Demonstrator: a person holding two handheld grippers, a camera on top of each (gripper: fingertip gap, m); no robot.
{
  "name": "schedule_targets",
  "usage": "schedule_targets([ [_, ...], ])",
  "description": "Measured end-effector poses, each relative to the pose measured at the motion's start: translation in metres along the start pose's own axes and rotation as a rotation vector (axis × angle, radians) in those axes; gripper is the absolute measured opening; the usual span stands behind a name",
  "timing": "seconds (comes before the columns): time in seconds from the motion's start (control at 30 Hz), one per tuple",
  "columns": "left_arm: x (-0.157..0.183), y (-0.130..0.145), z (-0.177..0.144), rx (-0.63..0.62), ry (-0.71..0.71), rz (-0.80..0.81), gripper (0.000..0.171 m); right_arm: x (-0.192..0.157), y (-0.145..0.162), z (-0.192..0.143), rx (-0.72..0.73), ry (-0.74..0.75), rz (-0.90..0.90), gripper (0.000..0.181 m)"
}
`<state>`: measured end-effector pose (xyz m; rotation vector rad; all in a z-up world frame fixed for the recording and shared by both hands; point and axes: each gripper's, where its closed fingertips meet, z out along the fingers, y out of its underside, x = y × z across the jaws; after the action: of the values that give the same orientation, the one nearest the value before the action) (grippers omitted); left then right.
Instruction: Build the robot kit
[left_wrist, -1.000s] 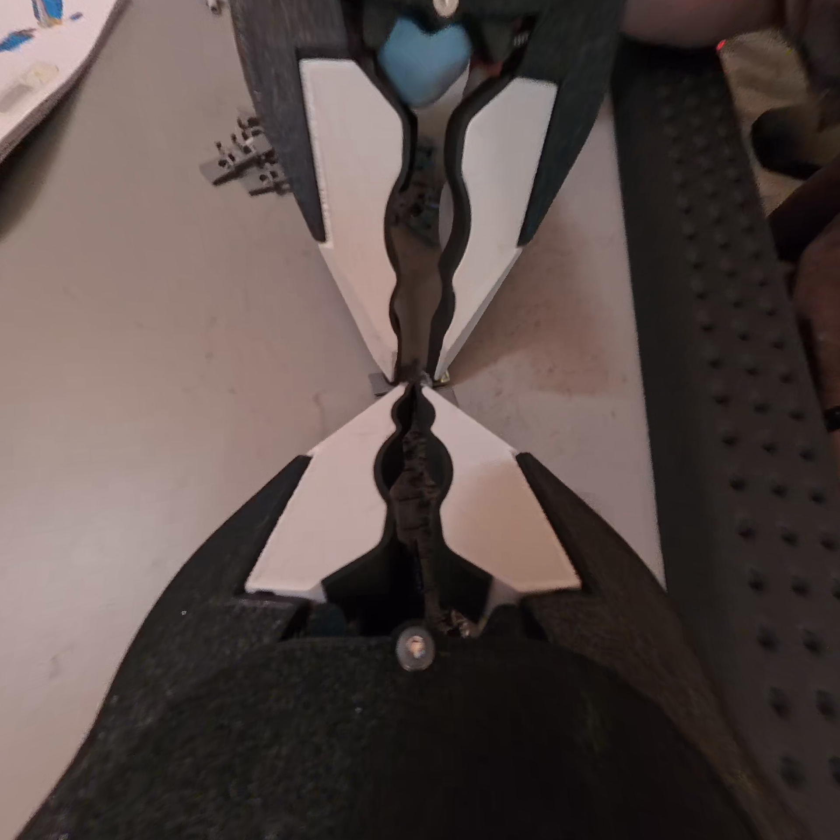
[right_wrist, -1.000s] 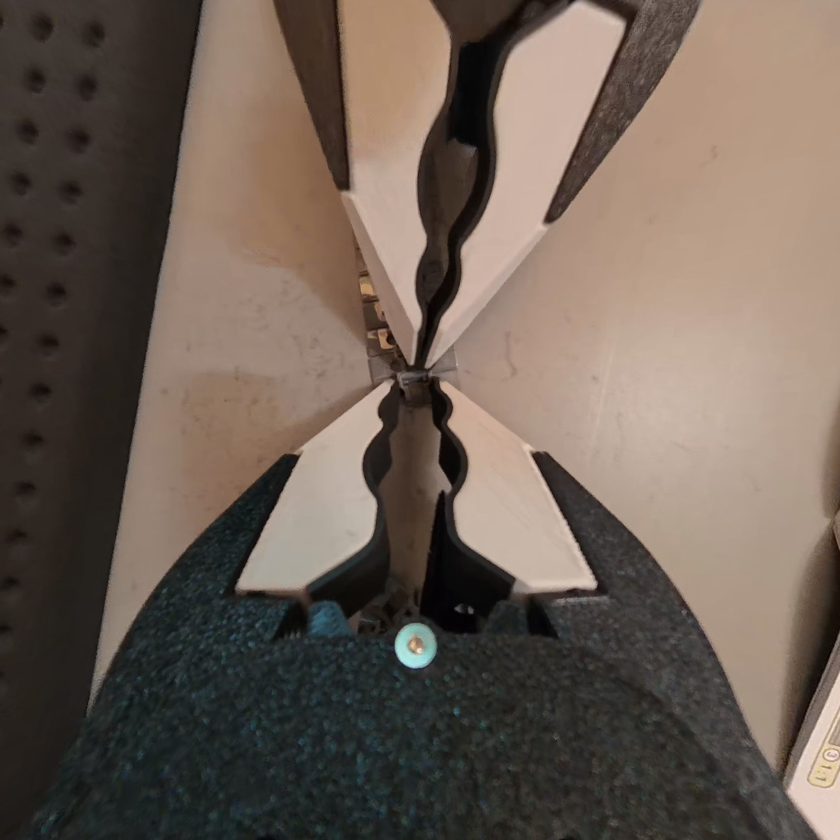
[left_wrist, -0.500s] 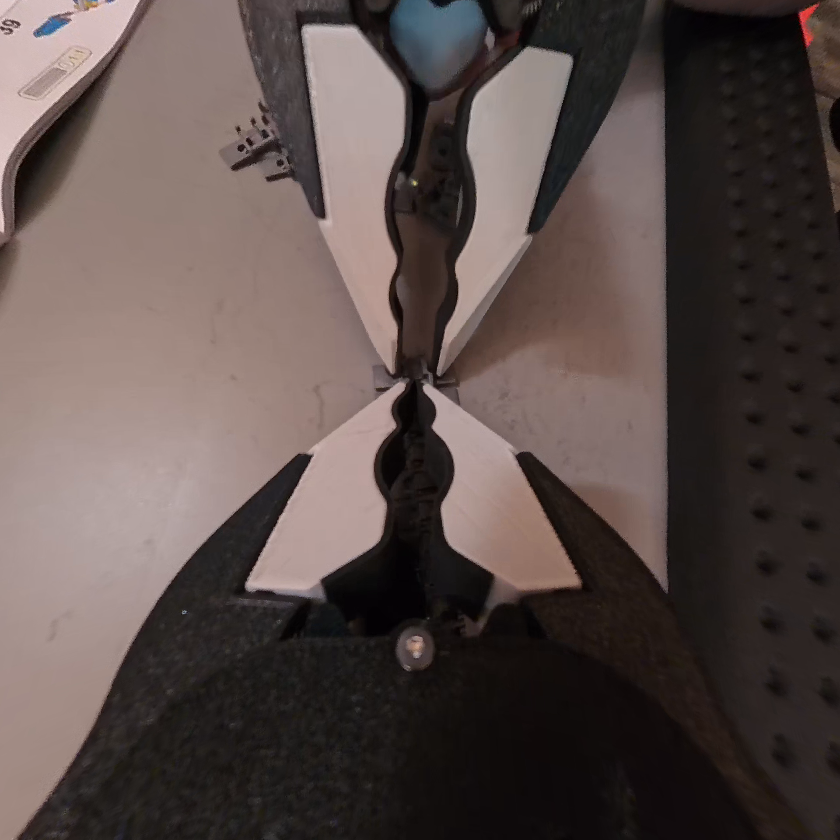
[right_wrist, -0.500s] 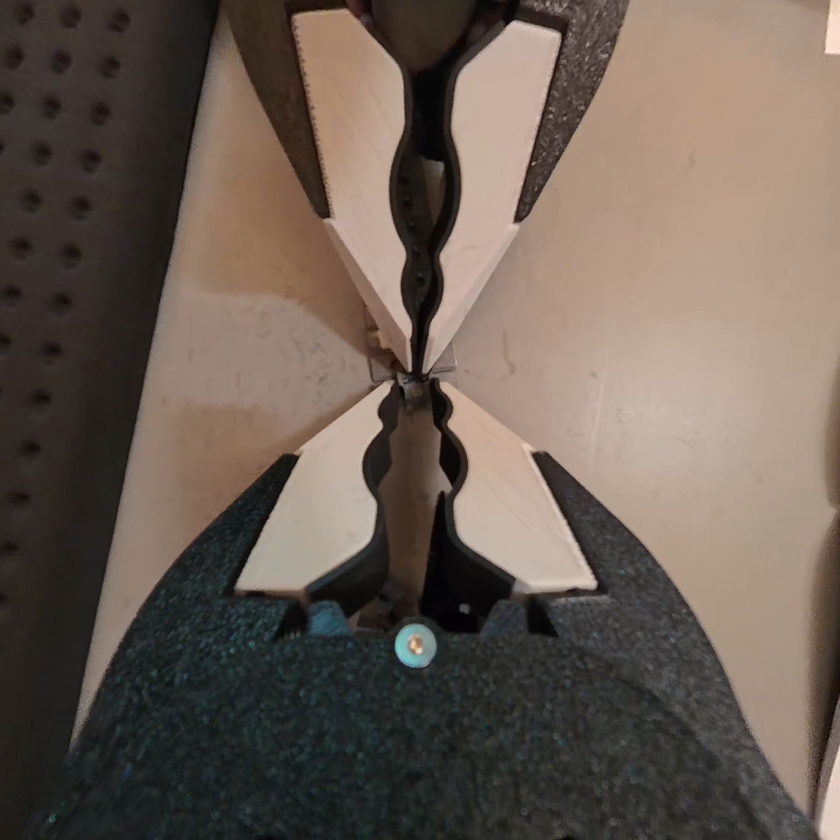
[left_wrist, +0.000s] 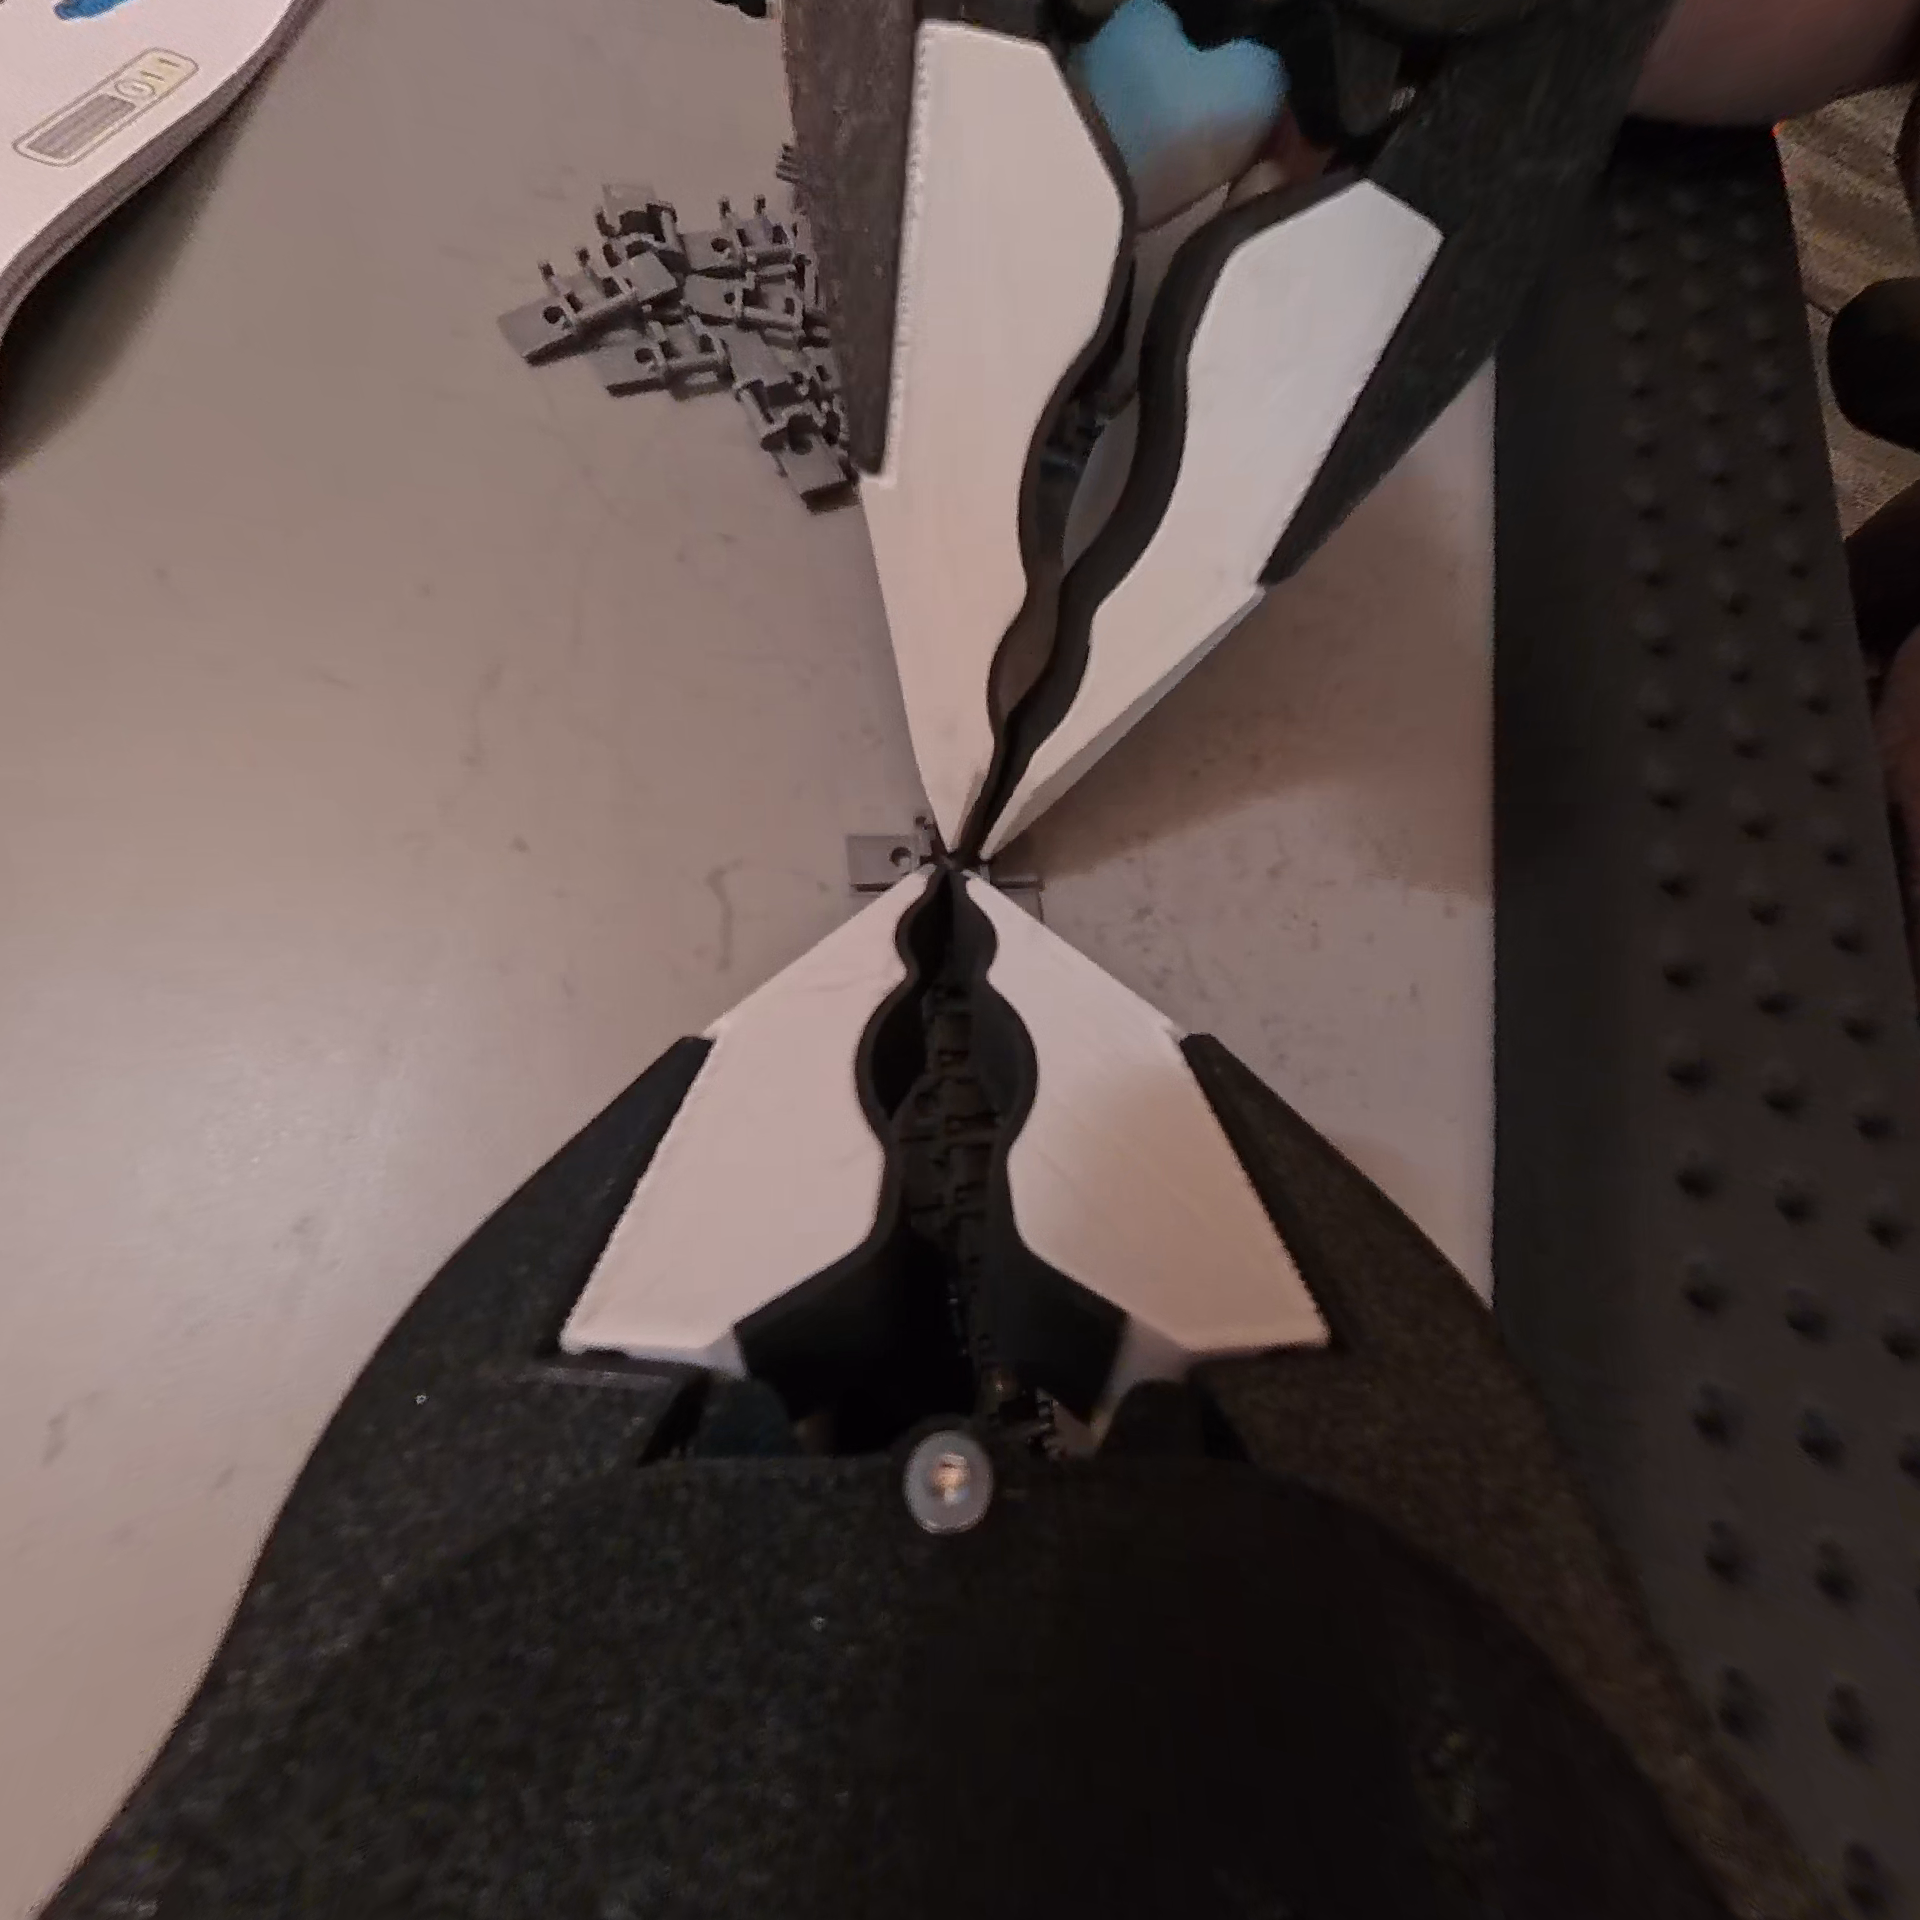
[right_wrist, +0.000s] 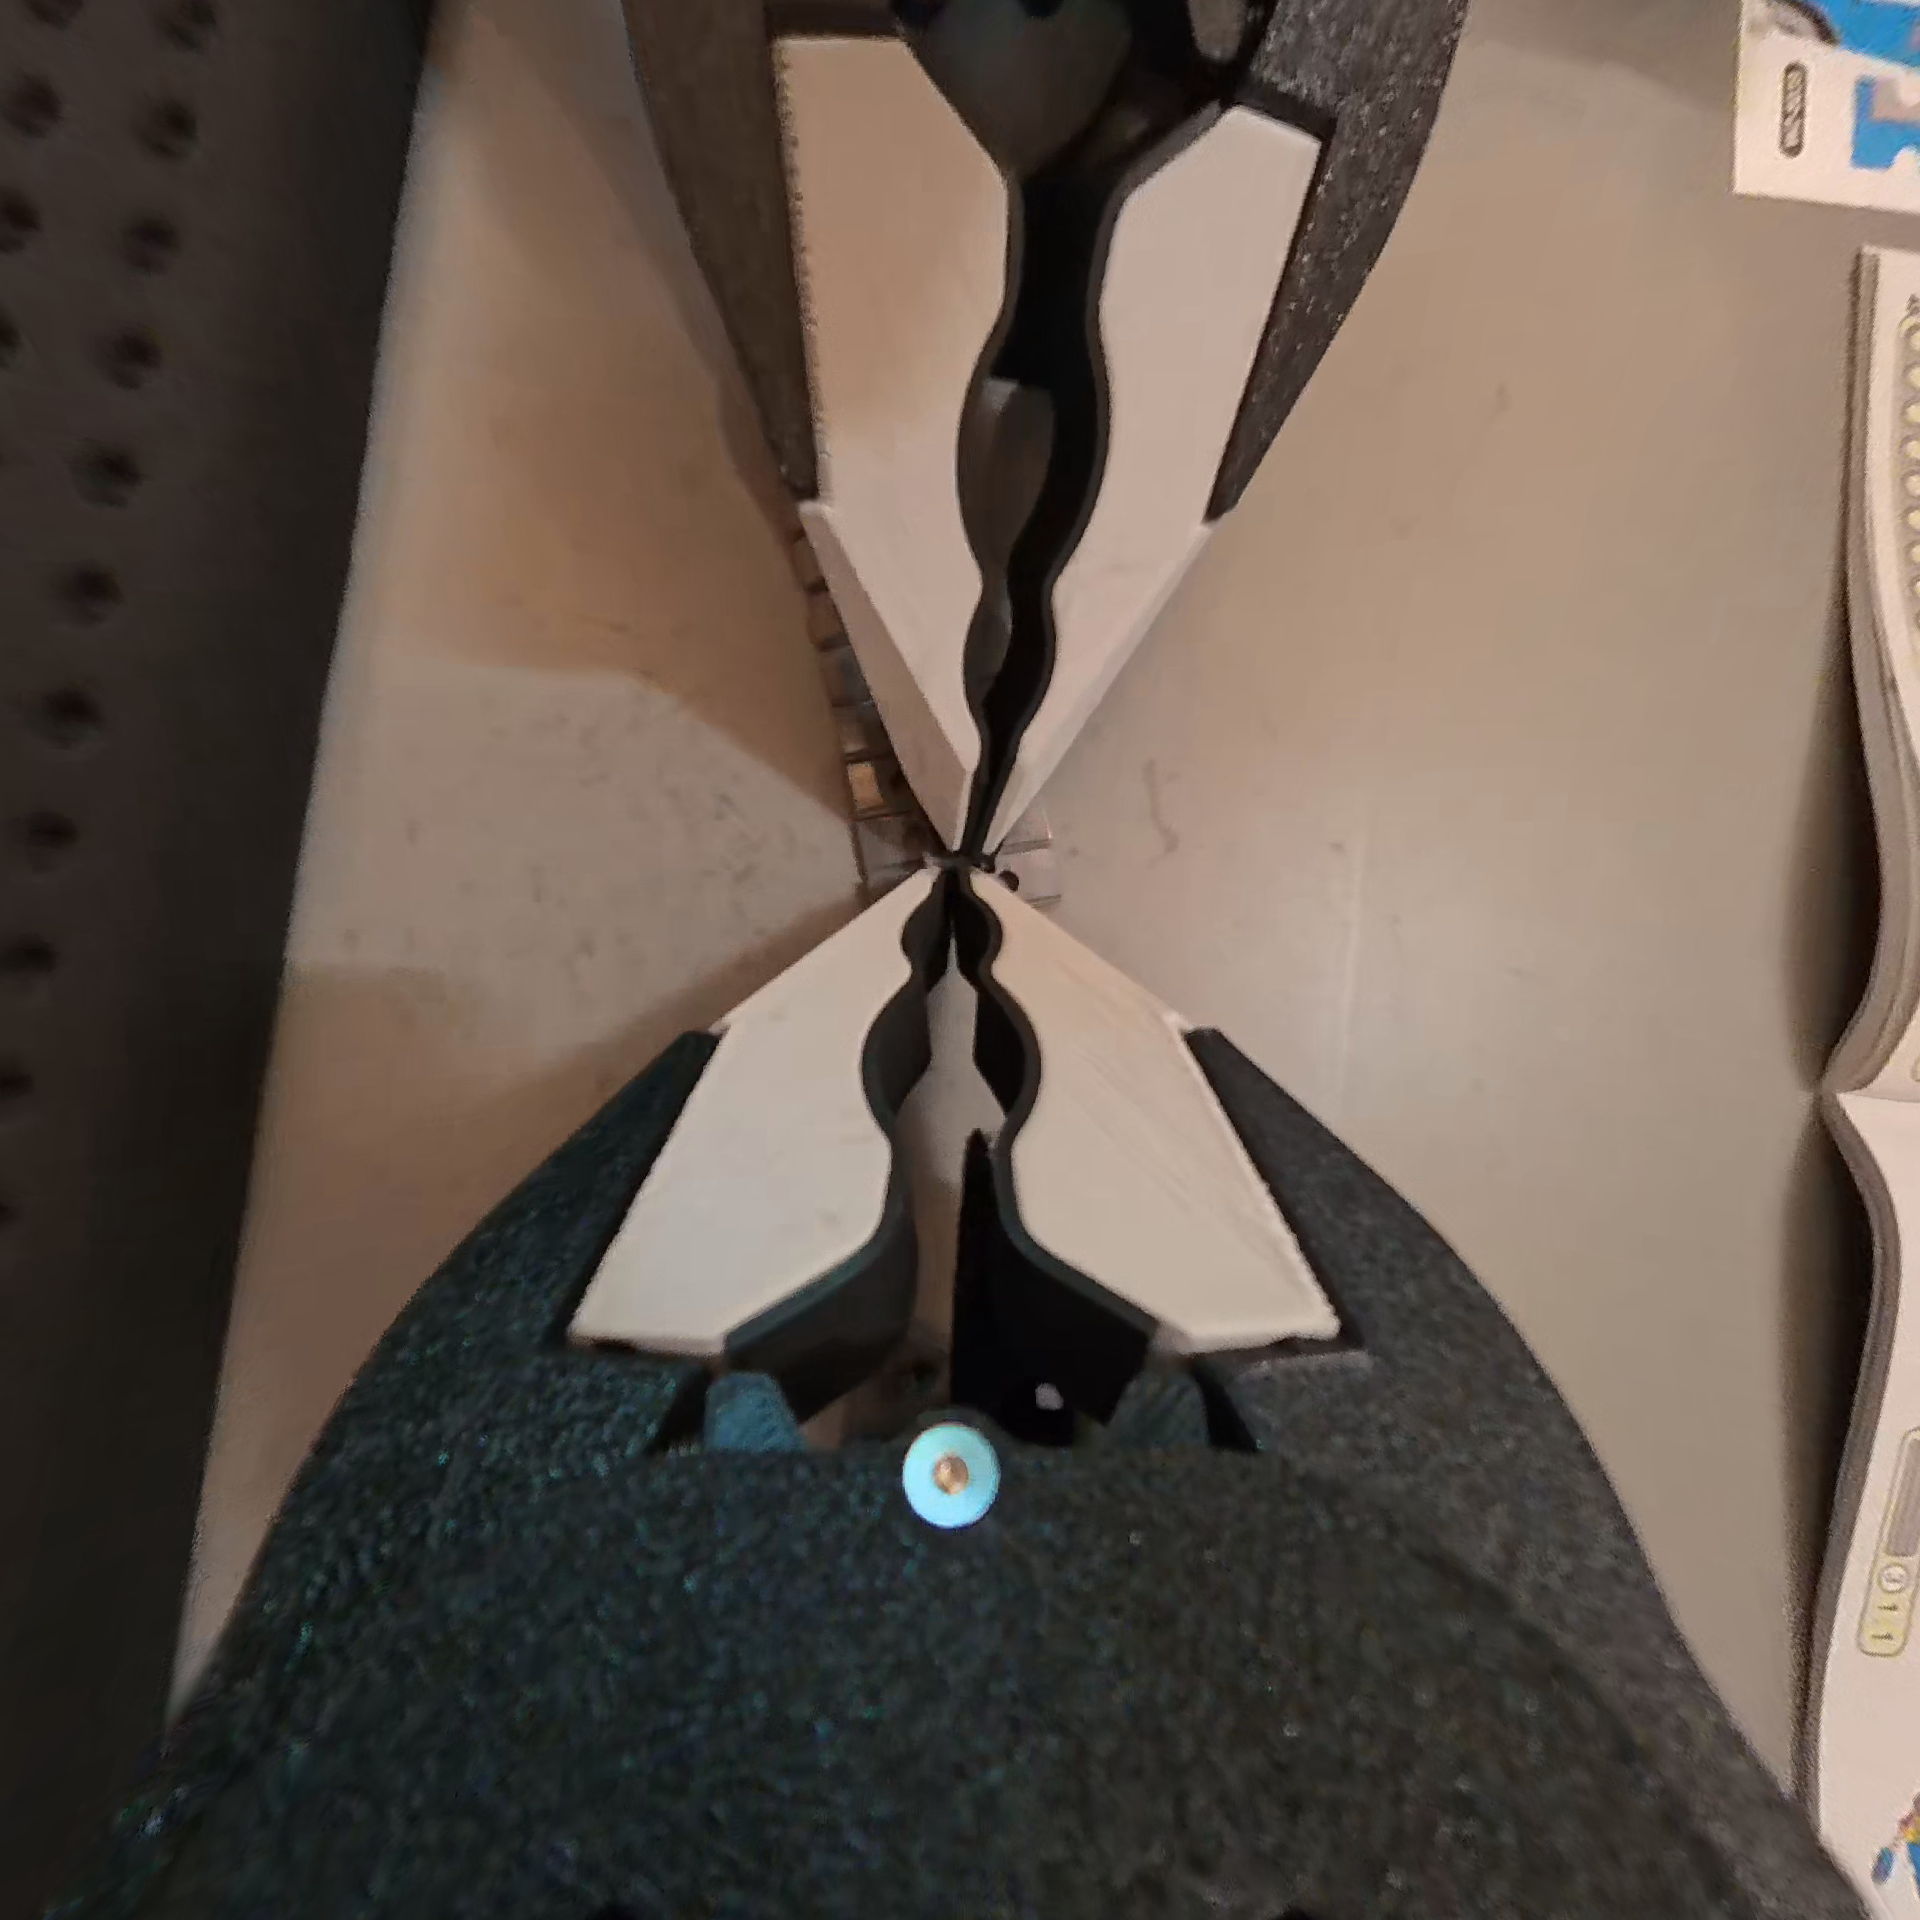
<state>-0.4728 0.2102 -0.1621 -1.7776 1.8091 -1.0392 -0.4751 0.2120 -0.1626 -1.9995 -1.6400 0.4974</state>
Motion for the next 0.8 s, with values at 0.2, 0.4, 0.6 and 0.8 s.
schedule_targets([
  [0.2, 0.001, 0.000, 0.001, -0.035, 0.014, -0.069, 0.000, -0.001, 0.000, 0.002, -0.062, -0.020, 0.082, 0.000],
  [0.4, 0.001, 0.000, 0.002, -0.037, 0.056, -0.160, 0.000, -0.002, 0.001, 0.003, -0.106, -0.084, 0.152, 0.000],
  [0.6, 0.000, -0.006, -0.009, 0.022, 0.050, -0.075, 0.000, -0.003, -0.008, -0.007, 0.033, -0.092, 0.113, 0.000],
  [0.8, -0.022, -0.016, -0.042, 0.118, 0.021, -0.034, 0.000, 0.011, -0.002, -0.015, 0.113, -0.010, 0.126, 0.006],
])
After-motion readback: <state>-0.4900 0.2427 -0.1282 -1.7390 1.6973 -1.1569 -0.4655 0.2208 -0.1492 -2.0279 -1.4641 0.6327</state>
